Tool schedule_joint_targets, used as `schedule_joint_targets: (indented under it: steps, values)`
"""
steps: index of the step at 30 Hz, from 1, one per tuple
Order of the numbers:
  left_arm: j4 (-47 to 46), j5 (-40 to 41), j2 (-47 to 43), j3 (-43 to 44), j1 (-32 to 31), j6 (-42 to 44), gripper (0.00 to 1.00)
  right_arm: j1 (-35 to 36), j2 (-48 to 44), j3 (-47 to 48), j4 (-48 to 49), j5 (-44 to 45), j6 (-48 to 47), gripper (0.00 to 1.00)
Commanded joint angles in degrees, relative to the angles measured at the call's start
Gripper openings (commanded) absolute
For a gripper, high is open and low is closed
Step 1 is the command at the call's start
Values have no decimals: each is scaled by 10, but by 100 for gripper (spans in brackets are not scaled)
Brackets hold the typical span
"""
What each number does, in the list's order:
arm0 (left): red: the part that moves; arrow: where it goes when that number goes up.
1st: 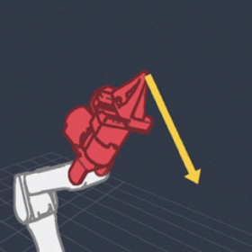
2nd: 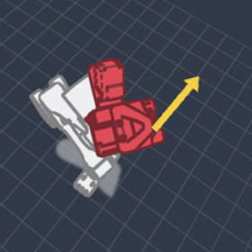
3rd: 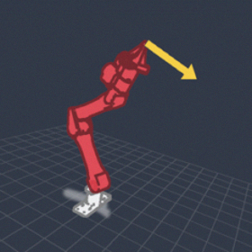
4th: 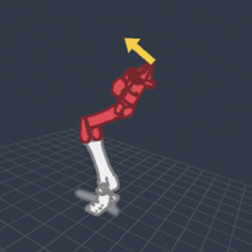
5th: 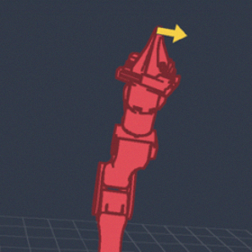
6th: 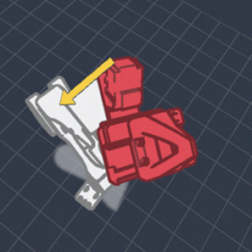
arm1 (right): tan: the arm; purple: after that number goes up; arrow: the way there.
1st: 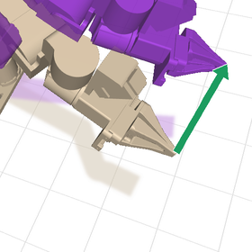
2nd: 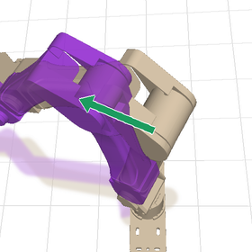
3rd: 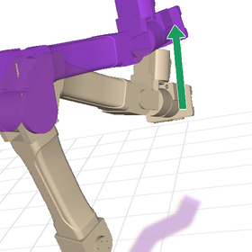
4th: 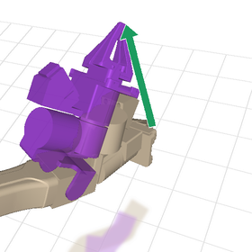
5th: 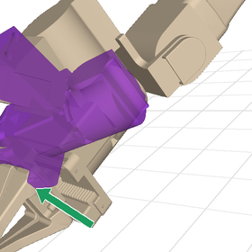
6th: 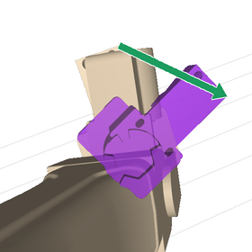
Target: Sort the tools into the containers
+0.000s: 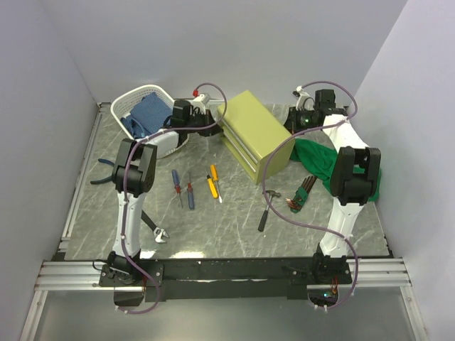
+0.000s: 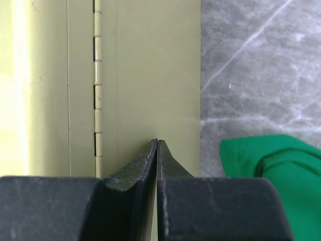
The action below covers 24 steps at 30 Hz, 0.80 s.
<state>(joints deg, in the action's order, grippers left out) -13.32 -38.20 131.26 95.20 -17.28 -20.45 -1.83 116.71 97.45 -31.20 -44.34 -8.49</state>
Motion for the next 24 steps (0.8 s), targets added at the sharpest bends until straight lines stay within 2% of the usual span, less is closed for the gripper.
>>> schedule_joint_targets:
  steps: [1,12,18,21,24]
  values:
    - [-51,6,22,56,-12,-6,9,1,-57,-20,-13,-5,-5,9]
    - [-54,-1,1,39,-10,-28,18,0,-82,-33,-7,5,-5,11]
    - [-45,3,36,89,-17,-19,20,1,-80,-25,-11,21,-1,11]
    - [-36,13,23,77,-17,-22,21,1,-87,-22,-12,43,-15,12]
    - [-20,16,-20,37,-7,-42,35,-3,-104,-13,-5,97,0,21]
